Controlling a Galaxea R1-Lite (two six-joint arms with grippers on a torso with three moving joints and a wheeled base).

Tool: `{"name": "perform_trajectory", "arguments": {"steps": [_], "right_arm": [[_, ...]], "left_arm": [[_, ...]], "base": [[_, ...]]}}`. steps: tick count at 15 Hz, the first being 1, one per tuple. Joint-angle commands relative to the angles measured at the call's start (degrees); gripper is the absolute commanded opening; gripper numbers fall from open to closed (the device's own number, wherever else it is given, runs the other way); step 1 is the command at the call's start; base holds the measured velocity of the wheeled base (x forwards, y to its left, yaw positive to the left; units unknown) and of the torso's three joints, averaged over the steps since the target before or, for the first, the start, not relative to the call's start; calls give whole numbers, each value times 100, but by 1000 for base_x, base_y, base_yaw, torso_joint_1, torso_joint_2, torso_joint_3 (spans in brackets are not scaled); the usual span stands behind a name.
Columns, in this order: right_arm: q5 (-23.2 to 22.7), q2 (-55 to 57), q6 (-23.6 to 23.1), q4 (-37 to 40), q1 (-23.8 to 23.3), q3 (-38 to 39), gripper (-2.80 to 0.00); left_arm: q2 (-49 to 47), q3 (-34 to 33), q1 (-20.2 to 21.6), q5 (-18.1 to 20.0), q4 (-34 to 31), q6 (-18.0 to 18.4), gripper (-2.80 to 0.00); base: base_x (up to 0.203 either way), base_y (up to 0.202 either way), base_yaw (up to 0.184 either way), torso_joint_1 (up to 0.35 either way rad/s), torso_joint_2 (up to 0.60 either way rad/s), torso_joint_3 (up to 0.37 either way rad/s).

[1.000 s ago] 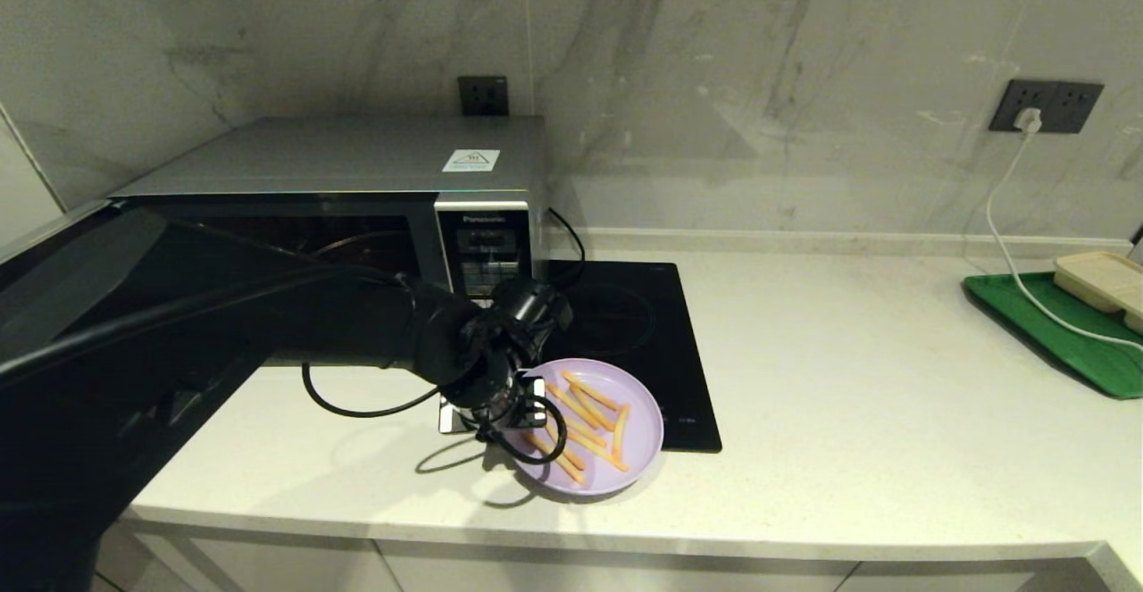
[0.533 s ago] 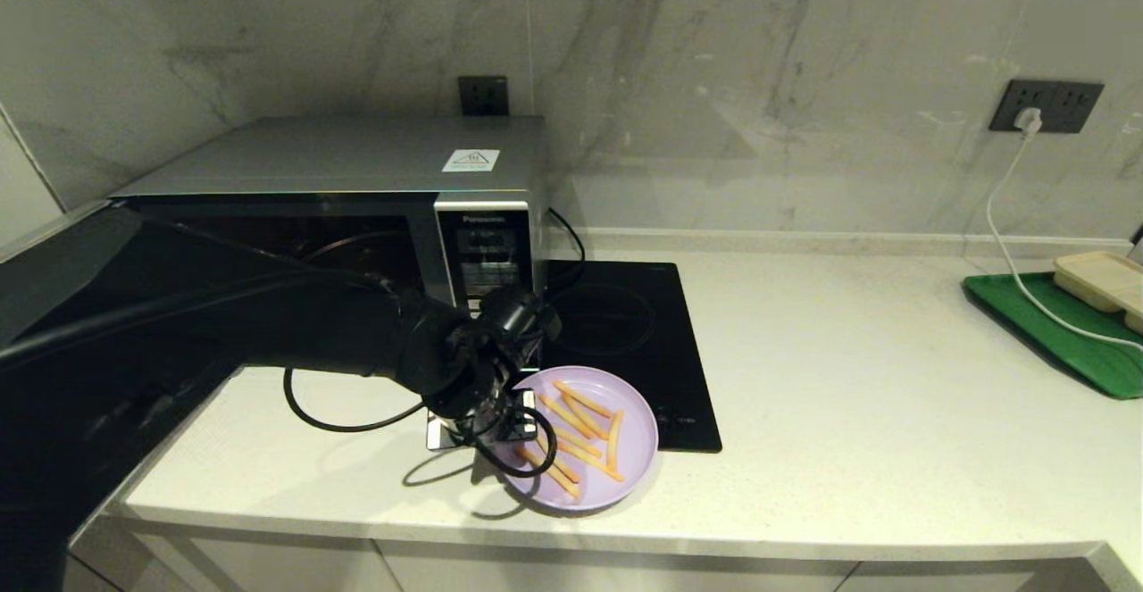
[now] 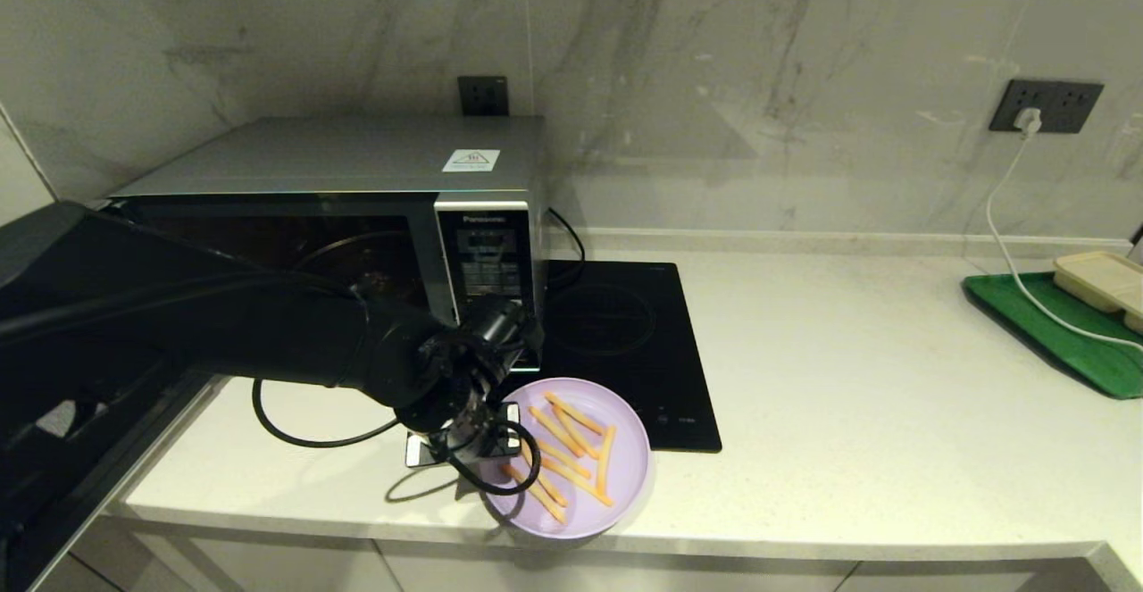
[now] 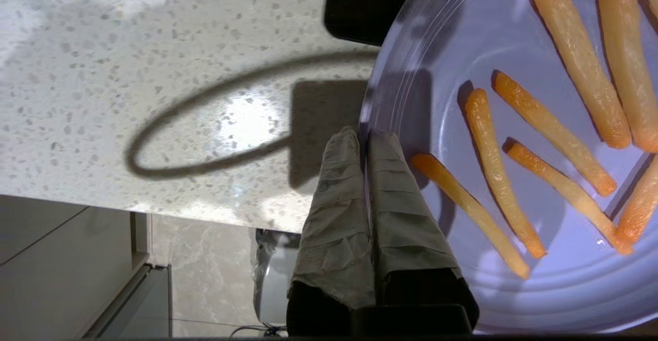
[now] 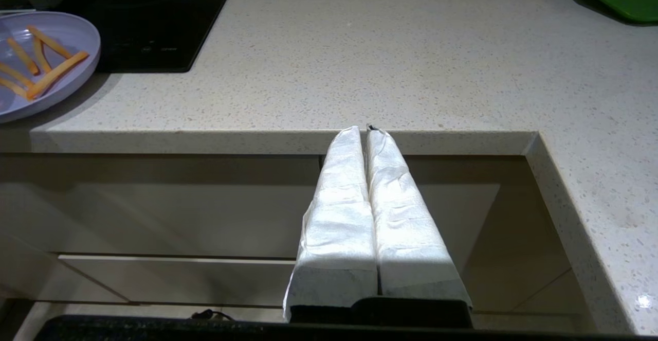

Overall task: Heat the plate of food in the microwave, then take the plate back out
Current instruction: Put the plate in the microwave oven

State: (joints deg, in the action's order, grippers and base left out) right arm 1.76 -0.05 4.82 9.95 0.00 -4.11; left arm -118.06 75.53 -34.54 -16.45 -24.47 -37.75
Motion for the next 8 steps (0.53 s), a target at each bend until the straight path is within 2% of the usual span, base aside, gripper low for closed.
{"name": "perform_trajectory", "arguments": {"steps": [1,6,8], "right_arm": [[0,5,2,7,9,-2,-280],[8,5,2,7,1,-2,-280],[0,5,2,7,0,-2,-280]], "left_arm": [[130,-91,135,-1,-14,-21,-280],[194,0,494,287,12,-13,-280],[318,6,605,521,0,-13,-280]], "base": [[0,0,0,0,0,0],[0,0,0,0,0,0],[0,0,0,0,0,0]]}}
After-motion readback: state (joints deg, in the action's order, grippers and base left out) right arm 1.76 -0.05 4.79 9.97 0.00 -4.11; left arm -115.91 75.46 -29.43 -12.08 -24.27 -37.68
